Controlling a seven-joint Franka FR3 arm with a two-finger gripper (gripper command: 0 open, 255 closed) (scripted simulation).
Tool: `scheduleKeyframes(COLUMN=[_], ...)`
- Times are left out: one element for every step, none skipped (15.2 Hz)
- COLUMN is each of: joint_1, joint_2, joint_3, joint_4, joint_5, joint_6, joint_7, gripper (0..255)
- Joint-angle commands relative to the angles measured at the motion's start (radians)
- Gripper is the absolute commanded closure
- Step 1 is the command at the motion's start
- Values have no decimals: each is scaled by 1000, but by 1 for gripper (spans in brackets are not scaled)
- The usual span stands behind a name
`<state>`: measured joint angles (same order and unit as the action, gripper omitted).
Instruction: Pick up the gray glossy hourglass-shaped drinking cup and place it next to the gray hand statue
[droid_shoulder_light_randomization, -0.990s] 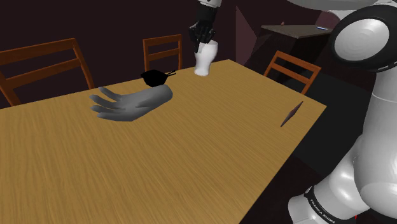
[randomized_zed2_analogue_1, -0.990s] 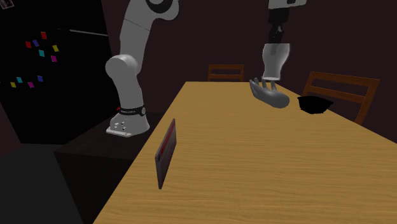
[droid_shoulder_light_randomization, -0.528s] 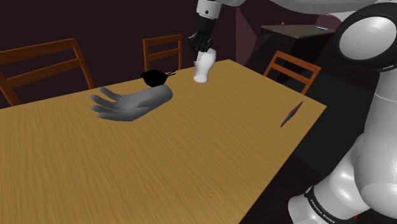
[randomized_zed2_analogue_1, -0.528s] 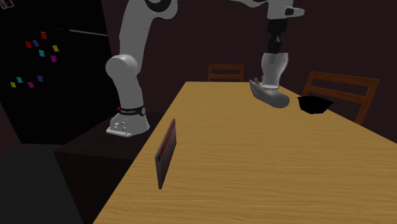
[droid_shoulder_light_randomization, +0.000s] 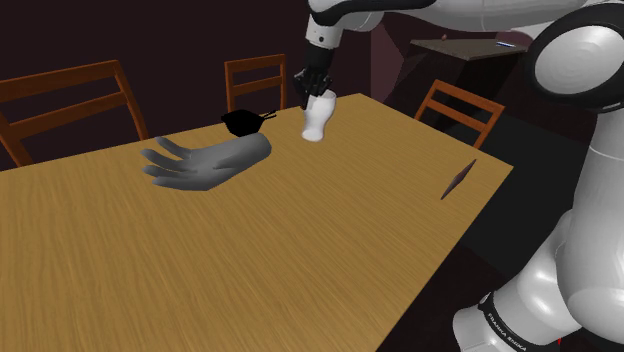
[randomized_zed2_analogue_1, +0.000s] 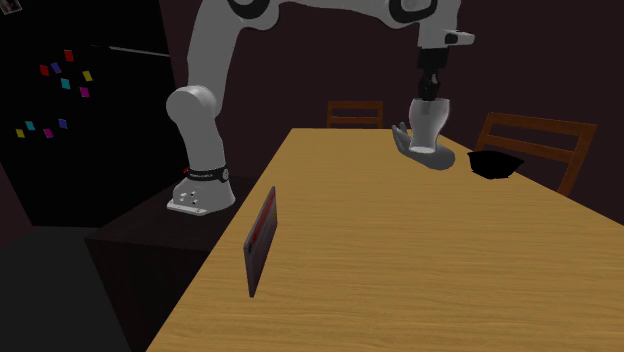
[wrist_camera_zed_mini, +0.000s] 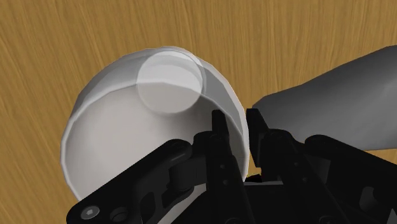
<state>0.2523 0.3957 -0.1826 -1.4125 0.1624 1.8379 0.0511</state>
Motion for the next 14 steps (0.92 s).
scheduleKeyframes(joint_1=[1,2,2,3,3,3,3,4,4,4,4,4,4,4], joint_2=[-3,-2,-1,1,2,4,7,9,12,15,18,21,25,28], joint_3=[0,1,1,1,2,2,2,3,3,4,4,5,5,6], joint_4=[-31,-43,-54,-65,-76,-86,-97,-106,-116,-125,-134,-143,-151,-159], joint_5=[1,1,2,3,4,5,6,7,8,9,10,11,13,14], joint_6=[28,41,54,67,79,91,104,116,128,140,152,164,175,187], joint_7=[-3,-5,-6,-8,-9,-11,-12,-14,-15,-17,-18,-20,-22,-23], gripper=[255,255,255,255,255,255,255,255,255,255,255,255,255,255])
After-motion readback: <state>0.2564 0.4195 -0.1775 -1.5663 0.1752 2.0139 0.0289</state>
